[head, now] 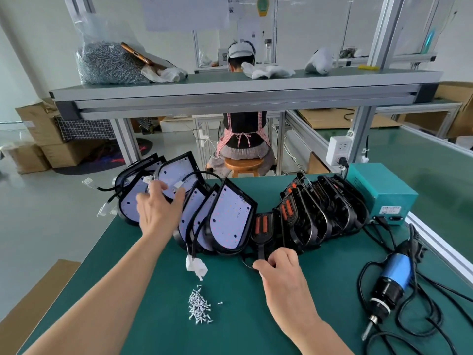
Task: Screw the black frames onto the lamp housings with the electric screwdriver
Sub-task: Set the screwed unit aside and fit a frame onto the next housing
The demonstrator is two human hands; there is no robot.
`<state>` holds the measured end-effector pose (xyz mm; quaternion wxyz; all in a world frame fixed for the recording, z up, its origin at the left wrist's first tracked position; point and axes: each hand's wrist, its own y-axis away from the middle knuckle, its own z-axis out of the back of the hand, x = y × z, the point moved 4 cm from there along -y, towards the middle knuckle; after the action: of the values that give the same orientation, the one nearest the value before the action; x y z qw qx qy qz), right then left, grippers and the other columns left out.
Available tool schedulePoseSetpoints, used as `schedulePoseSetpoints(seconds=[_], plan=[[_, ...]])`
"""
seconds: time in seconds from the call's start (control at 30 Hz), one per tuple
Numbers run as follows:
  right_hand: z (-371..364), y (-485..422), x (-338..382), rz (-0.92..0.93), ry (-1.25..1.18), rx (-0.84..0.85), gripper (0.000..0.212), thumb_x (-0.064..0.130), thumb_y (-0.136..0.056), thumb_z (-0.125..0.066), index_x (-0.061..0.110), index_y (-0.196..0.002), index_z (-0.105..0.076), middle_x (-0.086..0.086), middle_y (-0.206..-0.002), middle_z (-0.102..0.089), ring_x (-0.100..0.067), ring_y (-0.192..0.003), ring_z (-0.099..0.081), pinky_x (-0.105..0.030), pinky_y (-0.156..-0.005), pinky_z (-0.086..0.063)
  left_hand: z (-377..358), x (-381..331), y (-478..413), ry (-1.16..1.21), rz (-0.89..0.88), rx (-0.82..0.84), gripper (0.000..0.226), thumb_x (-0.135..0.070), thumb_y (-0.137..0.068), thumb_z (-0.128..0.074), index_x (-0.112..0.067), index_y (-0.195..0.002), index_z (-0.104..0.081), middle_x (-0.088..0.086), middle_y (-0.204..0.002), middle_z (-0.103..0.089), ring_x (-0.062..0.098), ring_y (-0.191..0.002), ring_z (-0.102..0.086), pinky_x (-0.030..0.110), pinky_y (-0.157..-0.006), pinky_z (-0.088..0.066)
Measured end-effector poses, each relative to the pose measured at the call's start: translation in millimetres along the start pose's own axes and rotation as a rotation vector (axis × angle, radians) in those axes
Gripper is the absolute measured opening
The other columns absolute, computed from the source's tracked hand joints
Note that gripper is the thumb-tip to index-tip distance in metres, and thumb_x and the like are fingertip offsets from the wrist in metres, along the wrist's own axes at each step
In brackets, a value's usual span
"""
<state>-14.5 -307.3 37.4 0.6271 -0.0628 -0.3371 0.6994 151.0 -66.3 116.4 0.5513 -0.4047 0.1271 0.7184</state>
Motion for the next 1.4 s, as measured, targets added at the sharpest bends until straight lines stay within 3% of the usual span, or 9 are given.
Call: schedulePoseSetpoints(seconds=[0.17, 0.37, 0.5, 0.6, 0.7, 0.87, 0.97, 1.13, 1.4], plan=[[2, 1, 0, -0.003, 0.019, 0.051, 0.042, -0.01, -0.063, -0.081, 0.017, -0.094, -0.073, 0.003, -0.082, -0.046, -0.02, -0.084, -0.05, -0.02, -0.056, -0.03, 11, -5, -49, -0.183, 0.12, -0.055, 0.06, -0.041, -0.092, -0.067, -0.013, -0.131, -0.031, 0.023, -0.134, -0.04, 0.046, -0.109, -0.054, 0.05, -0.076, -0.042], [1, -1, 0, 0.003, 0.017, 0.062, 0.041, -0.01, -0.063, -0.081, 0.017, -0.093, -0.073, 0.003, -0.084, -0.047, -0.019, -0.082, -0.049, -0.02, -0.056, -0.032, -1, 1, -61, -0.301, 0.069, 0.081, 0.022, -0.002, -0.094, -0.048, -0.009, -0.111, -0.035, 0.026, -0.098, -0.059, 0.038, -0.082, -0.053, 0.046, -0.063, -0.039], [1, 0, -1, 0.039, -0.006, 0.025, 0.04, -0.013, -0.064, -0.077, 0.015, -0.093, -0.072, 0.001, -0.085, -0.048, -0.021, -0.083, -0.049, -0.023, -0.061, -0.04, -5, -1, -50, -0.29, 0.068, 0.113, 0.029, -0.005, -0.093, -0.047, -0.006, -0.121, -0.037, 0.018, -0.077, -0.052, 0.034, -0.075, -0.05, 0.041, -0.054, -0.035], [3, 1, -1, 0.065, -0.025, -0.035, 0.045, -0.02, -0.061, -0.072, 0.011, -0.093, -0.073, -0.002, -0.085, -0.049, -0.023, -0.083, -0.05, -0.034, -0.065, -0.049, 0, 6, -41, -0.283, 0.109, 0.154, 0.043, -0.007, -0.092, -0.046, -0.004, -0.134, -0.039, 0.022, -0.077, -0.067, 0.033, -0.074, -0.062, 0.035, -0.051, -0.038], [6, 2, 0, 0.076, -0.023, -0.097, 0.043, -0.021, -0.059, -0.072, 0.01, -0.089, -0.074, -0.004, -0.081, -0.051, -0.027, -0.08, -0.053, -0.038, -0.066, -0.049, 6, 15, -26, -0.286, 0.129, 0.158, 0.031, -0.007, -0.087, -0.048, -0.002, -0.117, -0.044, 0.02, -0.066, -0.068, 0.031, -0.07, -0.064, 0.036, -0.056, -0.046], [10, 3, 4, 0.081, -0.016, -0.117, 0.039, -0.02, -0.059, -0.073, 0.01, -0.083, -0.073, -0.004, -0.079, -0.051, -0.027, -0.078, -0.054, -0.038, -0.065, -0.048, 13, 11, -8, -0.448, 0.102, 0.104, 0.06, -0.015, -0.091, -0.055, -0.005, -0.145, -0.032, 0.023, -0.13, -0.054, 0.043, -0.116, -0.054, 0.046, -0.085, -0.043], [11, 2, 5, 0.079, -0.006, -0.119, 0.032, -0.016, -0.062, -0.074, 0.01, -0.078, -0.07, -0.004, -0.079, -0.05, -0.028, -0.077, -0.054, -0.039, -0.064, -0.048, 7, -22, 14, -0.373, -0.214, -0.032, 0.039, -0.025, -0.094, -0.055, -0.009, -0.129, -0.048, 0.018, -0.127, -0.051, 0.038, -0.111, -0.052, 0.041, -0.078, -0.036], [13, 4, 4, 0.064, 0.021, -0.106, 0.033, -0.016, -0.06, -0.077, 0.011, -0.077, -0.069, -0.005, -0.079, -0.05, -0.028, -0.077, -0.053, -0.038, -0.063, -0.048, -35, -62, 58, -0.538, -0.454, 0.283, 0.048, -0.064, -0.088, -0.057, -0.018, -0.103, -0.062, 0.004, -0.108, -0.056, 0.03, -0.105, -0.058, 0.037, -0.076, -0.042], [20, 6, -1, 0.072, 0.031, -0.108, 0.034, -0.02, -0.06, -0.072, 0.01, -0.074, -0.064, -0.002, -0.079, -0.047, -0.026, -0.078, -0.05, -0.033, -0.068, -0.044, -39, -65, 68, -0.58, -0.395, 0.234, 0.019, -0.026, -0.09, -0.055, -0.012, -0.079, -0.053, 0.011, -0.125, -0.045, 0.031, -0.115, -0.039, 0.037, -0.096, -0.032]])
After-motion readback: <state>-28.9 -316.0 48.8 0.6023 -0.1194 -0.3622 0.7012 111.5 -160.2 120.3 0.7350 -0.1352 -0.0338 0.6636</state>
